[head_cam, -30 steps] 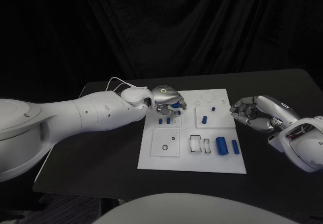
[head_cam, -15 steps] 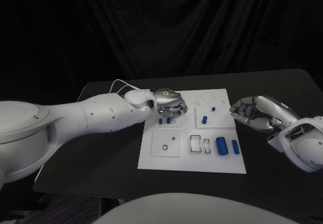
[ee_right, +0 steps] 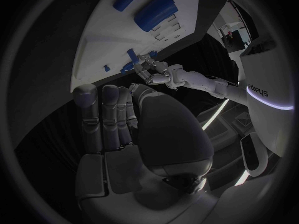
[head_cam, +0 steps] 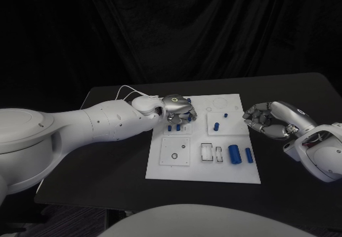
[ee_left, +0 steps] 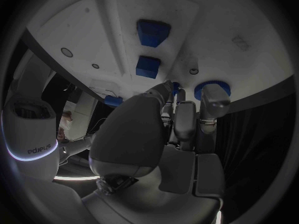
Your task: Assemble the parts on the task board
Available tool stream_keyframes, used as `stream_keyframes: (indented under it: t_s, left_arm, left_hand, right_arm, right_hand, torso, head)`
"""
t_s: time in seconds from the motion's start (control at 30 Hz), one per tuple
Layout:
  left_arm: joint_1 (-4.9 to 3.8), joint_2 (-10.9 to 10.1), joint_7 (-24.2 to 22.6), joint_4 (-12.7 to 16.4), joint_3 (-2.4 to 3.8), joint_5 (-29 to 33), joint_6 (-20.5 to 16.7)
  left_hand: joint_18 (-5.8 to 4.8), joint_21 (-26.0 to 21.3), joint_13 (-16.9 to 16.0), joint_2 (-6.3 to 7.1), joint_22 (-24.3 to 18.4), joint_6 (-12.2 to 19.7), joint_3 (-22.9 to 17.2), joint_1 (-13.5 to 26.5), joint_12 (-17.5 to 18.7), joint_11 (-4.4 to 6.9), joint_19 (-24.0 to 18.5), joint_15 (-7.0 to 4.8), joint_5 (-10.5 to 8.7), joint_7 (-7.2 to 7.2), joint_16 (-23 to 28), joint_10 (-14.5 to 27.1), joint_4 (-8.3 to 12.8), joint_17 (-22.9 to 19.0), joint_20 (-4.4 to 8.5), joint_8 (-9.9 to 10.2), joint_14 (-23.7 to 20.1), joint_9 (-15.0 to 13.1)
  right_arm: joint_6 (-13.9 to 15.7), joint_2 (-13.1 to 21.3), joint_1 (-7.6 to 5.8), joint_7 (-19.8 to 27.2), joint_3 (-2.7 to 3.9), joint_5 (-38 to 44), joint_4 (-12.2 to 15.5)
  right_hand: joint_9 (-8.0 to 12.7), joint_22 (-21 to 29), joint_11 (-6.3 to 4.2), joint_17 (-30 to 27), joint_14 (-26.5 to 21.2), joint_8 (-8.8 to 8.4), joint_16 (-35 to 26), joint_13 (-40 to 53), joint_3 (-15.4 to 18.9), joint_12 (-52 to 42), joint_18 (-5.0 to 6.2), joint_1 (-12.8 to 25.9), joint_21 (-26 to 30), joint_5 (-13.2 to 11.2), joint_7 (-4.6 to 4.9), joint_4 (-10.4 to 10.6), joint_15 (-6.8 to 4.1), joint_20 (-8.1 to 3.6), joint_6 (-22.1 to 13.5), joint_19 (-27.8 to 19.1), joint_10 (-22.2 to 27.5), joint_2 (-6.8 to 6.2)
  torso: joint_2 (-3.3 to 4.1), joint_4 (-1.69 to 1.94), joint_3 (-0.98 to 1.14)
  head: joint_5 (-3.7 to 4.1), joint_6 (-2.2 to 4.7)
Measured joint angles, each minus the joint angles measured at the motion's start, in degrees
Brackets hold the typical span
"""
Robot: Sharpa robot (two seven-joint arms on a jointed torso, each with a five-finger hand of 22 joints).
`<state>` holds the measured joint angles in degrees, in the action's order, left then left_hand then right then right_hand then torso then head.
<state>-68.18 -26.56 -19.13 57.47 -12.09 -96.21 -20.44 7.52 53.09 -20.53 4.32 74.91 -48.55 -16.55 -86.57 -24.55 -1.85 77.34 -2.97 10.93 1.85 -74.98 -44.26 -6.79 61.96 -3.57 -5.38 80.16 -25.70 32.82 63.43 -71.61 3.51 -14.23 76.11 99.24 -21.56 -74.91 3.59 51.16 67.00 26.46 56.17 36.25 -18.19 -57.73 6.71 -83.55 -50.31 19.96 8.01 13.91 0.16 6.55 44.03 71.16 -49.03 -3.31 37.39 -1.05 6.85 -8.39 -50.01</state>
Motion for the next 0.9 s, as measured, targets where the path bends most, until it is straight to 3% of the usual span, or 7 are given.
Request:
stream_keyframes:
  t_s: [0.37, 0.7, 0.9]
  left_arm:
    - [0.06, -0.1, 0.2, 0.0, 0.0, 0.0, -0.2]
    - [0.1, -0.2, 0.6, -0.1, 0.0, 0.0, -1.8]
    - [0.28, -0.3, 0.6, -0.1, 0.0, 0.0, -2.8]
  left_hand:
    - [0.01, 0.5, 0.1, -0.57, 0.0, -1.0, -0.7, -0.6, 0.0, 0.42, 0.0, 0.0, 0.0, -0.25, -0.2, -2.1, 0.7, 0.1, 0.0, -0.4, 0.0, -0.1]
    - [0.01, 1.7, 0.0, -1.25, 0.0, -3.0, -1.5, -1.3, -0.5, 1.24, 0.6, -0.42, 0.0, 0.51, -0.7, -4.7, 1.5, 0.6, 0.61, -1.5, 0.0, -0.6]
    - [0.01, 2.5, -0.2, -1.61, 0.0, -5.6, -1.4, -1.6, -1.4, 1.93, 1.0, -0.86, -0.06, 0.92, -0.9, -7.7, 2.1, 0.7, 1.04, -2.8, 0.0, -1.1]
  right_arm:
    - [-0.2, -0.1, 0.09, 0.0, -0.02, 0.0, -0.1]
    - [-0.3, -0.1, 0.11, 0.0, 0.0, 0.0, -0.1]
    - [-0.4, -0.1, 0.11, -0.1, 0.0, 0.0, -0.1]
  right_hand:
    - [0.0, 0.0, 0.0, 0.0, 0.0, -0.29, 0.0, -0.1, 0.0, 0.0, 0.0, 0.0, 0.0, 0.0, 0.0, 0.0, 0.0, 0.0, 0.0, 0.0, 0.0, 0.0]
    - [0.0, 0.0, 0.0, 0.0, 0.2, -0.29, 0.0, -0.1, 0.0, 0.0, 0.0, 0.0, 0.0, 0.0, 0.0, 0.0, 0.2, 0.0, 0.0, 0.0, 0.0, 0.0]
    - [0.0, 0.0, 0.0, 0.0, 0.2, -0.29, 0.0, 0.0, 0.0, 0.0, 0.0, 0.0, 0.0, 0.0, 0.0, 0.0, 0.21, 0.0, 0.0, 0.0, 0.0, 0.0]
  torso:
    - [-0.01, 0.21, 0.0]
    - [-0.05, 0.22, 0.0]
    - [-0.05, 0.18, 0.01]
  head:
    - [0.17, 0.0]
    - [0.07, 0.0]
    - [-0.01, 0.0]
